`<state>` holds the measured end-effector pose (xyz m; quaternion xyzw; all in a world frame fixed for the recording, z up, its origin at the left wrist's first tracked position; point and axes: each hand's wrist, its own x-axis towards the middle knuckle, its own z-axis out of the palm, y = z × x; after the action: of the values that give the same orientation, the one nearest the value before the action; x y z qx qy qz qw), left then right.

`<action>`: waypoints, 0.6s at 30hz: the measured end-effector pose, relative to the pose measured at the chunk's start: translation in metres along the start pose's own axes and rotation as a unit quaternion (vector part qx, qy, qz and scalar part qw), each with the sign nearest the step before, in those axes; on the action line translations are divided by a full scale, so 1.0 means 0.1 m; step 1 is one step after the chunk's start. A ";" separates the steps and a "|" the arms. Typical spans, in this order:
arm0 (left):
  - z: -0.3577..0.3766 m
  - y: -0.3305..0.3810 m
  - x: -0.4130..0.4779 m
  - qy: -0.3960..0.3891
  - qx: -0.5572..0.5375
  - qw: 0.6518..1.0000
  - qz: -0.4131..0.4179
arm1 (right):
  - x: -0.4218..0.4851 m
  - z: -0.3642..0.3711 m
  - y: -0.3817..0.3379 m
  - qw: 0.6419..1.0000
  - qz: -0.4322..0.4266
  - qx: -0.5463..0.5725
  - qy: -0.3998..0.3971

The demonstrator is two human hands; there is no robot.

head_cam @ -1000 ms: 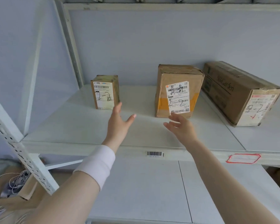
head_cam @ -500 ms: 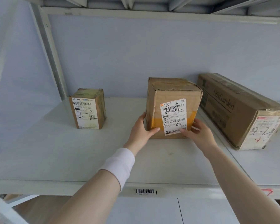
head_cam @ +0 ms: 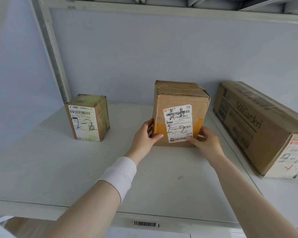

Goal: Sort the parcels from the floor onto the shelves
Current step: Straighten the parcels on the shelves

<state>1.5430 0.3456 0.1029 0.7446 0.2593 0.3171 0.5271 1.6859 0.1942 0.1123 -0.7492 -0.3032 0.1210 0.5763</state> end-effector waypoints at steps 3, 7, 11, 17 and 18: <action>-0.01 -0.01 0.03 -0.001 -0.001 1.000 -0.005 | 0.02 0.01 0.02 1.000 0.000 0.008 0.001; -0.03 -0.02 0.05 -0.006 0.003 1.000 -0.003 | 0.04 0.03 0.02 1.000 0.006 0.015 0.002; -0.04 -0.02 0.06 -0.008 0.001 1.000 -0.003 | 0.03 0.04 0.02 1.000 0.010 0.015 0.004; -0.03 -0.03 0.03 -0.009 0.010 1.000 -0.012 | -0.02 0.05 -0.03 1.000 0.010 -0.004 0.004; -0.02 -0.03 0.03 -0.007 0.016 1.000 -0.014 | -0.02 0.05 -0.04 1.000 0.010 -0.008 0.004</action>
<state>1.5431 0.3500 0.1014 0.7515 0.2705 0.3001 0.5216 1.6806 0.1978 0.1142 -0.7572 -0.2942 0.1214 0.5703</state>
